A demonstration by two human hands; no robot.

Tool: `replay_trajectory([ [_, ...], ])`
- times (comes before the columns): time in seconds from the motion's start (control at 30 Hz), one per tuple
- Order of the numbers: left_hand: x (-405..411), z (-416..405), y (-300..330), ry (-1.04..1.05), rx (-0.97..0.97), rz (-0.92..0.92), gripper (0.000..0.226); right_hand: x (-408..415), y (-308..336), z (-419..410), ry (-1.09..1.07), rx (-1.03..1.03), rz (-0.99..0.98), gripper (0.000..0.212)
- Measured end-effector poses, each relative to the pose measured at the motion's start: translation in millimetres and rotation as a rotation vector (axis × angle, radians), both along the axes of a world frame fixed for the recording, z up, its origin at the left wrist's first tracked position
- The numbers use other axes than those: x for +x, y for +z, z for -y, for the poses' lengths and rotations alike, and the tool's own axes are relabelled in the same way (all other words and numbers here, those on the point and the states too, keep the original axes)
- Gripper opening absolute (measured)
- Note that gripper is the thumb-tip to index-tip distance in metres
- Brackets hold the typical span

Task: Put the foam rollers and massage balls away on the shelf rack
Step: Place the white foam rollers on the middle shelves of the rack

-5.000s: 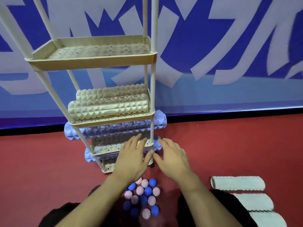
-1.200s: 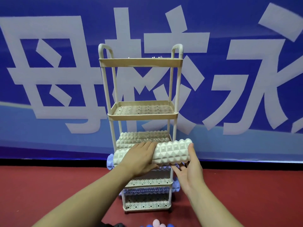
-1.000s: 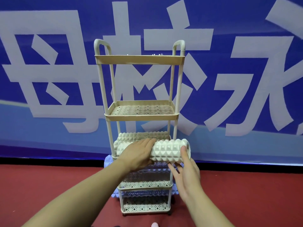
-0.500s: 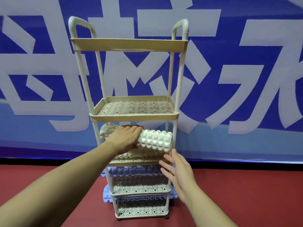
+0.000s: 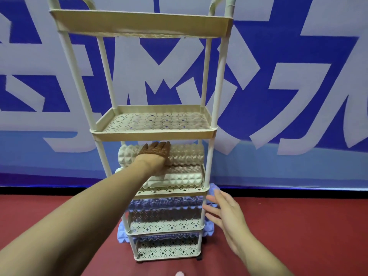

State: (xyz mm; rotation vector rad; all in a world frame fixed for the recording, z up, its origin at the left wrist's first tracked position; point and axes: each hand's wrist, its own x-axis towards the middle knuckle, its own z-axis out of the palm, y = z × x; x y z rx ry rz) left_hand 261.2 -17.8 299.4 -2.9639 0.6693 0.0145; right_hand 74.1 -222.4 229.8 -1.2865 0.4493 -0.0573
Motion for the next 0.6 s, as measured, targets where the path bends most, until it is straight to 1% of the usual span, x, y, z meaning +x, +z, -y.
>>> replay_trajectory([
  [0.07,-1,-3,-8,0.011,-0.035,-0.019,0.087,-1,-5,4,-0.004,-0.016,-0.010,0.036],
  [0.13,-5,-5,-13,0.012,-0.036,-0.007,0.078,-4,-6,7,0.002,-0.033,-0.012,0.035],
  [0.23,-21,-3,-13,0.028,-0.058,0.044,0.070,-5,-9,14,0.014,-0.121,-0.012,0.025],
  [0.27,-31,0,-12,0.039,-0.082,0.087,0.066,-6,-11,18,0.025,-0.189,-0.010,0.022],
  [0.33,-53,8,-15,0.029,-0.144,0.239,0.054,-6,-16,30,0.056,-0.386,0.007,0.021],
  [0.4,-76,17,-29,-0.068,-0.235,0.378,0.049,-11,-19,44,0.100,-0.551,0.020,0.022],
  [0.43,-88,22,-40,-0.127,-0.300,0.413,0.046,-14,-20,53,0.126,-0.628,0.017,0.025],
  [0.5,-111,35,-65,-0.230,-0.376,0.404,0.040,-23,-27,73,0.150,-0.774,-0.011,0.032],
  [0.6,-138,69,-102,-0.300,-0.376,0.303,0.035,-37,-48,110,0.236,-1.024,-0.071,0.047],
])
